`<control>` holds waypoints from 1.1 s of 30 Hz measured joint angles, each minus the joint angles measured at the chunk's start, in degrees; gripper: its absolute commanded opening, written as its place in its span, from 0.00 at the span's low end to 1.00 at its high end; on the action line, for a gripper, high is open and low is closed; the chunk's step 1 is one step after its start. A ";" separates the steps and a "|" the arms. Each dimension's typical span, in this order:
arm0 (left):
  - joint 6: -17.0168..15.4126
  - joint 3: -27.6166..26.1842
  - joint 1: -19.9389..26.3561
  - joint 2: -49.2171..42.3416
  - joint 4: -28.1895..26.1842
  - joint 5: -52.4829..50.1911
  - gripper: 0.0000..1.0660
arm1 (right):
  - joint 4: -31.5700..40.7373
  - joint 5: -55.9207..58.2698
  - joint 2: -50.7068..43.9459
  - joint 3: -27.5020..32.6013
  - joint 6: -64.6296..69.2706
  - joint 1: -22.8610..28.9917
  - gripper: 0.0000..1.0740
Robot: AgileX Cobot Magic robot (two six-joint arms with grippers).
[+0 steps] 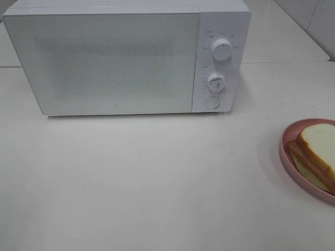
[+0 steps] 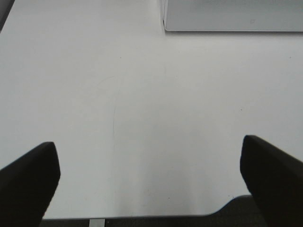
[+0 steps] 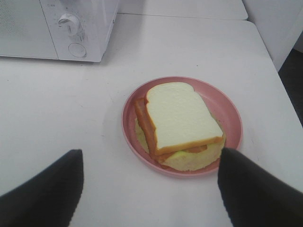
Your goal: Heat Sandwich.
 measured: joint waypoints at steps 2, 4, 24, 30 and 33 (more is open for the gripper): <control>0.00 0.00 0.00 -1.03 0.00 0.00 0.92 | 0.00 0.00 0.00 0.00 0.00 0.00 0.70; 0.00 0.00 0.00 -4.76 -0.06 -0.11 0.92 | 0.00 0.00 0.00 0.00 0.00 0.00 0.70; 0.00 0.00 0.00 -6.88 0.00 -0.11 0.92 | 0.00 0.00 0.00 0.00 0.00 0.00 0.70; 0.00 0.00 0.00 -6.88 0.00 -0.11 0.92 | 0.00 0.00 0.00 0.00 0.00 0.00 0.70; 0.00 0.00 0.00 -6.88 0.00 -0.11 0.92 | 0.00 0.00 0.00 0.00 0.00 0.00 0.70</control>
